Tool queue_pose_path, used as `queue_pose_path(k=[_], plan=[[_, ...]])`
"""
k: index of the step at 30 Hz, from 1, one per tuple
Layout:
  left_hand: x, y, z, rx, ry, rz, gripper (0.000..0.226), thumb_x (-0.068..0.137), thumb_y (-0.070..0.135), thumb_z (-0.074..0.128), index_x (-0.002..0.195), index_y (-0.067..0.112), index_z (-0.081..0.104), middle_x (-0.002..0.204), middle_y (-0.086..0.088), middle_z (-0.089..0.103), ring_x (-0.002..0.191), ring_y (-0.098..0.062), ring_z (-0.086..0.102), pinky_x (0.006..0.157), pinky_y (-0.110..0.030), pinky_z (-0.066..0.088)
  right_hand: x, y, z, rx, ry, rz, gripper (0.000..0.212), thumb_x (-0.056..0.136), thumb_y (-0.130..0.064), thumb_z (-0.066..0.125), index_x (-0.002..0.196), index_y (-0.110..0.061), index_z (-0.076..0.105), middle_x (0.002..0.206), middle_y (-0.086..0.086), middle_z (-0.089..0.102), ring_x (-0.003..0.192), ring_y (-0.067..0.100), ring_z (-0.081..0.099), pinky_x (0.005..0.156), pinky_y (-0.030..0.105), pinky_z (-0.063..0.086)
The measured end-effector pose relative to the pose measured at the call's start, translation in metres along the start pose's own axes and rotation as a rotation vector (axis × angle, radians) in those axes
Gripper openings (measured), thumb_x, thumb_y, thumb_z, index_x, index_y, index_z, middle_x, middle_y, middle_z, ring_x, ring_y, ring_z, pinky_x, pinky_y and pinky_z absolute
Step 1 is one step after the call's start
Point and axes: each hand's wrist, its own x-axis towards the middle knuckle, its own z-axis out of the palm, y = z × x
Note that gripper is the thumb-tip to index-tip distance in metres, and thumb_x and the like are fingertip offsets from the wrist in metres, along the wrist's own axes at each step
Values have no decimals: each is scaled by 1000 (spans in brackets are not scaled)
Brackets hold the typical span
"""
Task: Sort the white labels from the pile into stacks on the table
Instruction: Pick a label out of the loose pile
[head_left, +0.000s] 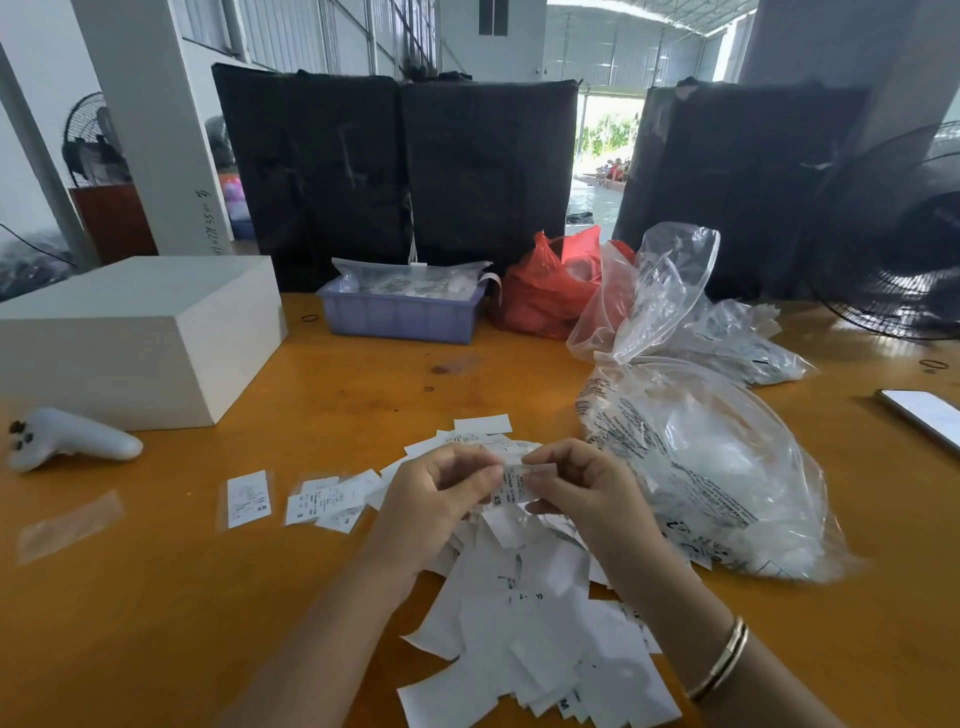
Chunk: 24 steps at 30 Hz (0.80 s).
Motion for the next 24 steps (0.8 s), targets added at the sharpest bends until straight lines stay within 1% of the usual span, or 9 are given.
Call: queue_pose_path(k=[3, 6, 9, 11, 15, 17, 19, 22, 24], plan=[[-1, 0, 2, 48, -13, 15, 4, 85, 24, 69, 85, 26, 72, 77, 19, 71, 77, 5, 65, 60, -6, 46, -1, 3, 3, -63, 8, -18, 18, 85, -2, 67, 82, -19, 71, 69, -11, 69, 64, 6, 65, 63, 19, 54], [-1, 0, 2, -15, 51, 0, 2, 83, 26, 70, 84, 27, 71, 76, 21, 71, 76, 7, 64, 58, -7, 47, 0, 3, 1, -45, 49, -29, 19, 85, -4, 67, 91, -21, 67, 73, -13, 69, 69, 8, 67, 64, 20, 54], [0, 1, 1, -50, 75, -14, 3, 83, 26, 71, 84, 29, 70, 75, 23, 70, 75, 9, 64, 55, -8, 47, 2, 2, -3, 21, 108, -24, 16, 84, 1, 66, 86, -16, 66, 72, -7, 70, 67, 10, 68, 61, 17, 53], [-1, 0, 3, -58, 52, -32, 5, 83, 25, 71, 87, 27, 70, 77, 18, 72, 75, 3, 67, 57, -9, 48, 1, 3, 0, -29, 99, -40, 17, 82, 0, 68, 82, -17, 67, 71, -6, 71, 67, 8, 67, 61, 17, 52], [0, -2, 4, -21, 55, -63, 9, 83, 30, 71, 91, 26, 71, 84, 9, 74, 81, -10, 69, 64, -18, 51, -1, 7, 6, -136, 101, -89, 22, 80, -6, 73, 81, -27, 67, 77, 0, 70, 78, 21, 67, 73, 32, 55], [2, -3, 3, -54, 79, -76, 7, 81, 30, 72, 87, 26, 71, 81, 10, 74, 78, -8, 69, 62, -16, 50, -1, 8, 5, -95, 118, -95, 22, 81, -5, 72, 84, -26, 66, 80, 5, 70, 82, 26, 66, 75, 35, 55], [1, -2, 1, -77, 90, -85, 7, 79, 31, 74, 85, 27, 72, 80, 12, 74, 76, -4, 68, 61, -13, 48, 0, 8, 3, -70, 127, -97, 22, 81, -4, 72, 85, -24, 64, 79, 6, 69, 82, 28, 66, 73, 33, 56], [0, -2, 3, -58, 53, -90, 26, 71, 41, 73, 91, 25, 73, 90, 9, 74, 87, -9, 68, 68, -18, 50, -3, 8, 6, -115, 88, -113, 23, 80, -4, 73, 84, -24, 62, 79, 4, 71, 79, 22, 68, 71, 30, 57], [-1, -1, 4, -24, 40, -91, 35, 66, 49, 71, 92, 26, 73, 90, 11, 73, 88, -9, 67, 66, -16, 51, -4, 8, 8, -129, 74, -116, 23, 80, -3, 72, 85, -23, 62, 80, -1, 71, 77, 16, 69, 69, 25, 56]])
